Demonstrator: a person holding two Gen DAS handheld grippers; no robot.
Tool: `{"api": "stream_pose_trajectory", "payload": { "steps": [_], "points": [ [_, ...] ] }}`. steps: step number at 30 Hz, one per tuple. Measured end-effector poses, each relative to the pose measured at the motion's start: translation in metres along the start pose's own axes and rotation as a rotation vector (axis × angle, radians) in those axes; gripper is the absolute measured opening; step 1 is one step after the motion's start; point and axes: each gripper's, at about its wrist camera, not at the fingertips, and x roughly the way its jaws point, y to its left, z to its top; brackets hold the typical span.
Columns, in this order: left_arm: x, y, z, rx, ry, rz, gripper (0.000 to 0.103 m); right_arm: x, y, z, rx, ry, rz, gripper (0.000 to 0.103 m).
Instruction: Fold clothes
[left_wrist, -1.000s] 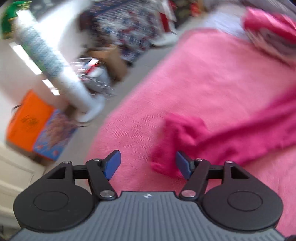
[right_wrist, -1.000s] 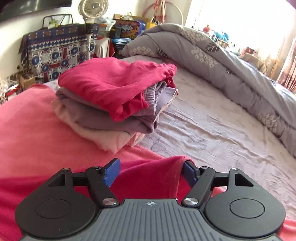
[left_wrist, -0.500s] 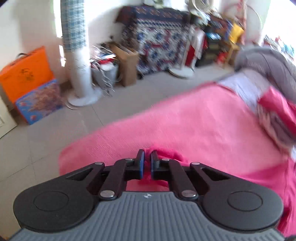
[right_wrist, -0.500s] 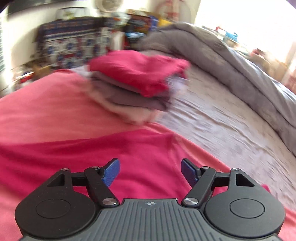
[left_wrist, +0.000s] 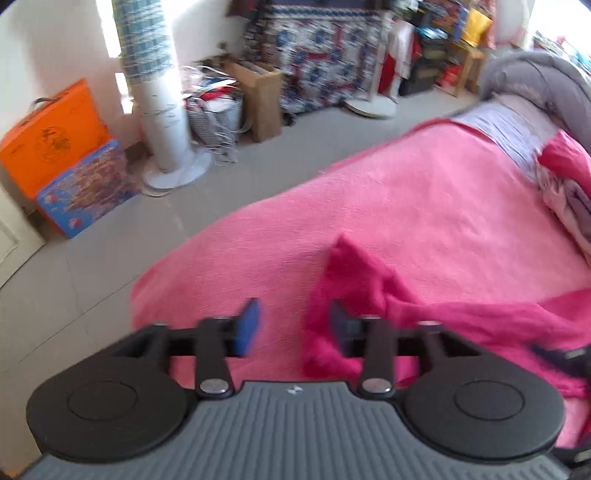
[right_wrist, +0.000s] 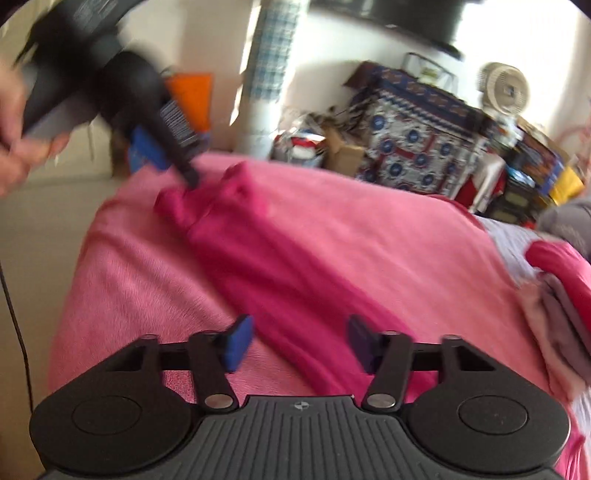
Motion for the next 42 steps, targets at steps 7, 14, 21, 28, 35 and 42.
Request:
{"api": "stream_pose_trajectory", "payload": {
  "steps": [7, 14, 21, 28, 35, 42],
  "points": [
    [0.04, -0.027, 0.006, 0.102, 0.047, -0.037, 0.064, 0.018, 0.019, 0.015, -0.006, -0.009, 0.009, 0.029],
    [0.042, 0.031, 0.025, -0.317, 0.057, -0.128, 0.008, -0.007, 0.003, 0.015, 0.025, -0.101, 0.07, 0.044],
    [0.028, 0.032, 0.038, -0.223, 0.026, -0.032, 0.003, 0.019, 0.029, 0.025, -0.051, -0.036, 0.114, 0.008],
    [0.001, 0.026, 0.034, -0.079, -0.007, -0.05, 0.027, -0.013, 0.024, 0.035, 0.008, -0.12, 0.219, 0.007],
    [-0.002, 0.034, 0.027, -0.089, 0.027, 0.026, 0.029, -0.028, 0.007, 0.041, 0.011, -0.205, 0.246, 0.04],
    [-0.012, 0.05, 0.004, -0.126, 0.067, 0.047, 0.031, 0.063, -0.027, 0.066, 0.225, 0.032, 0.296, 0.031]
  ]
}}
